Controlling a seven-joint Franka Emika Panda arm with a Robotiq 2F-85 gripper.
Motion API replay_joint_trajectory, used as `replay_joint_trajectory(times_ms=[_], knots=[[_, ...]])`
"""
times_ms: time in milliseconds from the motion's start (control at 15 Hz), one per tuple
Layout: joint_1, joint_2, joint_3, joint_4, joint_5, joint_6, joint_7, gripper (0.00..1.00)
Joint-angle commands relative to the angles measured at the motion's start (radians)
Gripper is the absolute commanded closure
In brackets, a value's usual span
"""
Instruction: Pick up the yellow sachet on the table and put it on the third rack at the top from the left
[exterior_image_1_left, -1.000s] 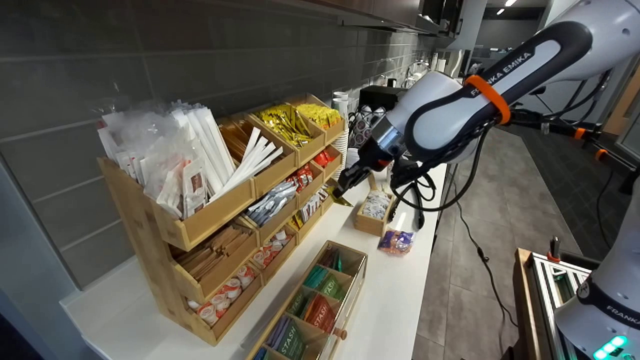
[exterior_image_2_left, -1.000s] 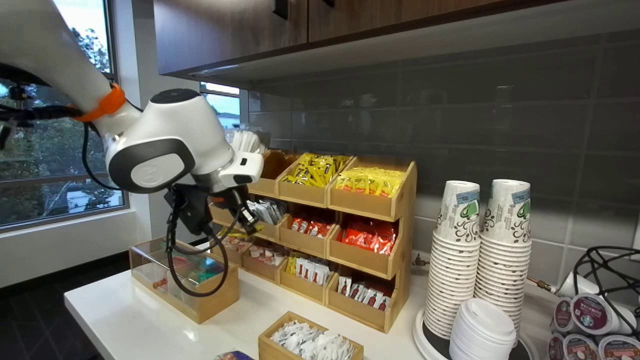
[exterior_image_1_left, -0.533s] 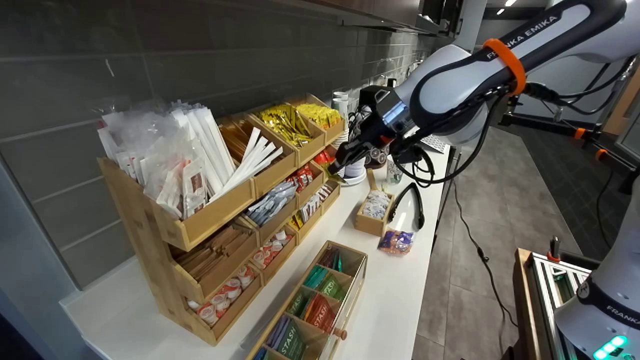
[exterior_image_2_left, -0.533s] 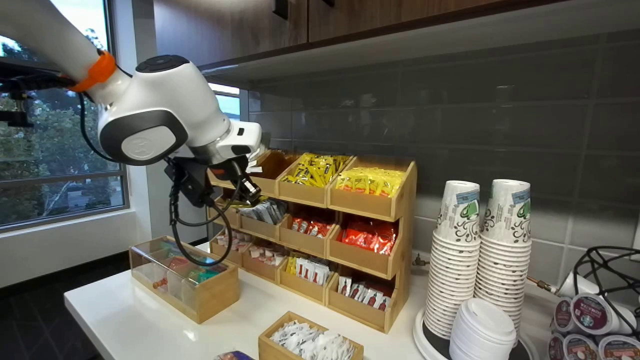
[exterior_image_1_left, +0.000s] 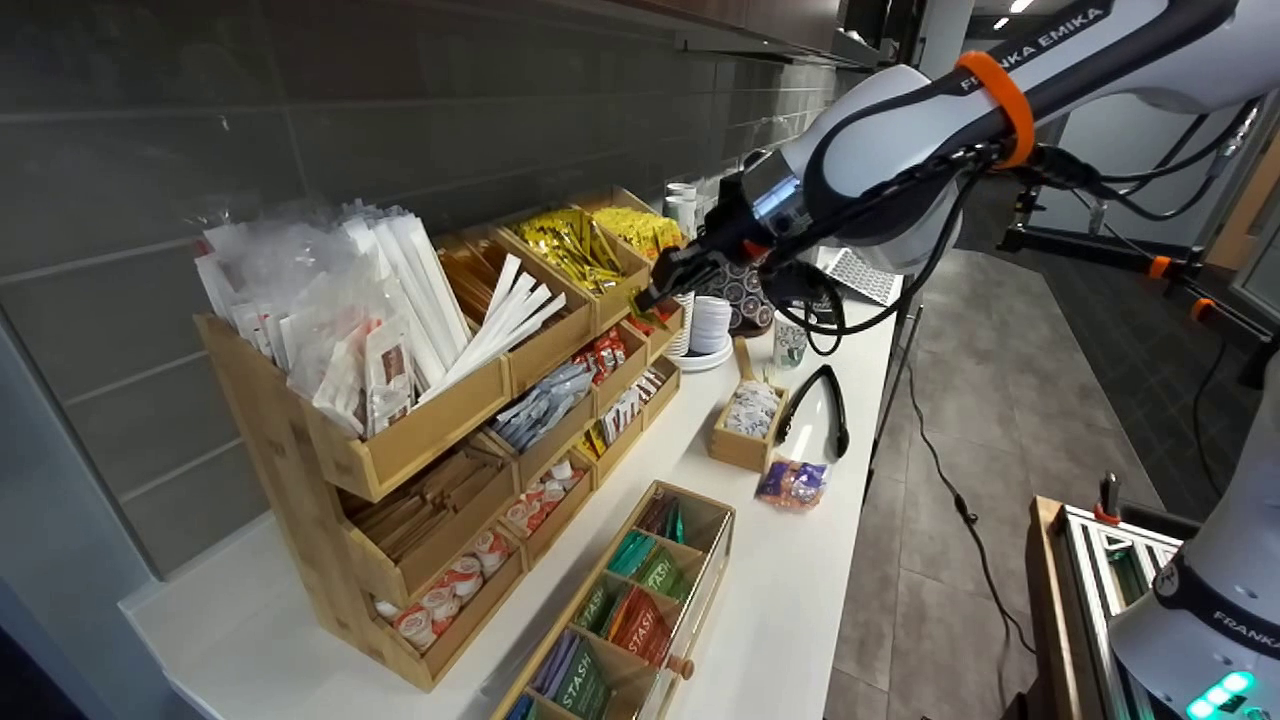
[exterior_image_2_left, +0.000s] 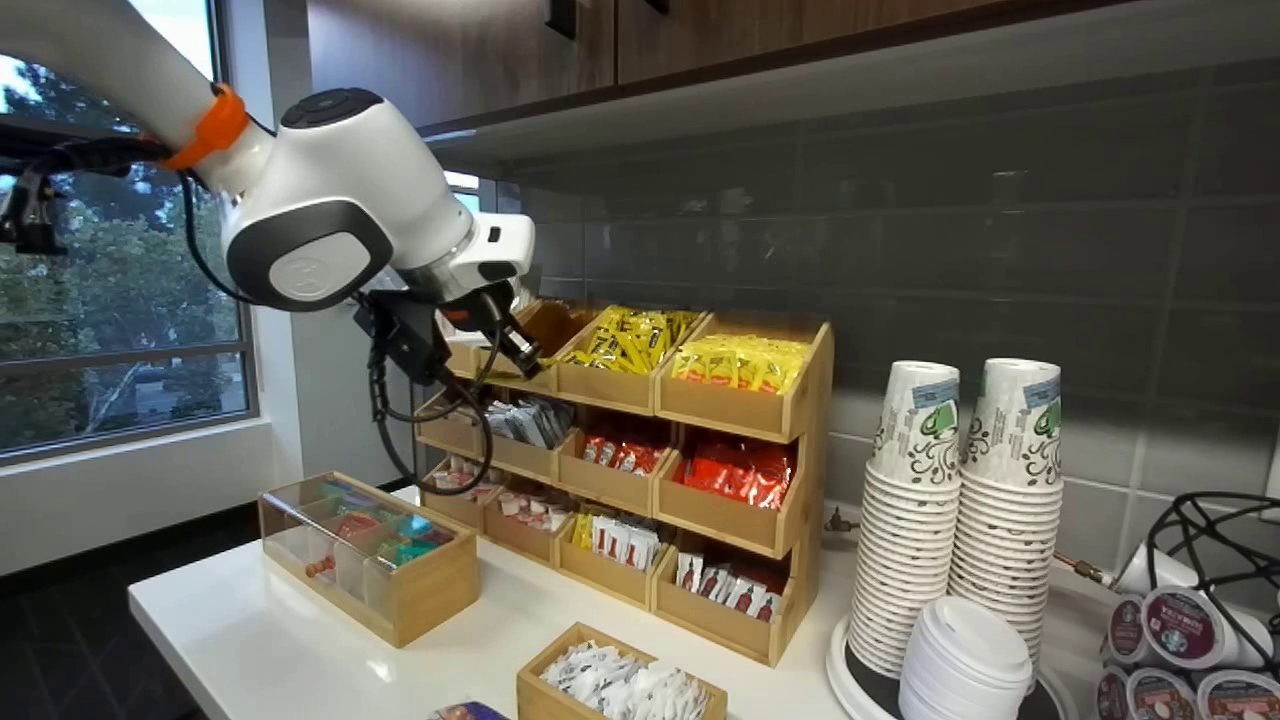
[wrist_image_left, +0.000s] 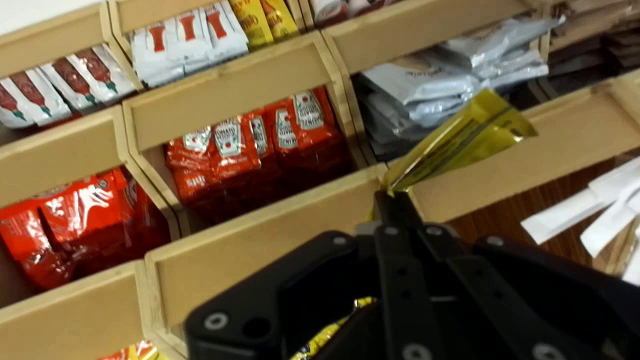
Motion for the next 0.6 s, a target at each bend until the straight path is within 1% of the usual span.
replay_joint_trajectory(times_ms=[0, 533], knots=[[0.001, 0.073, 0.001, 0.101, 0.005, 0.053, 0.005, 1.0], [-0.008, 0.186, -0.019, 0.296, -0.013, 0.108, 0.005, 1.0]])
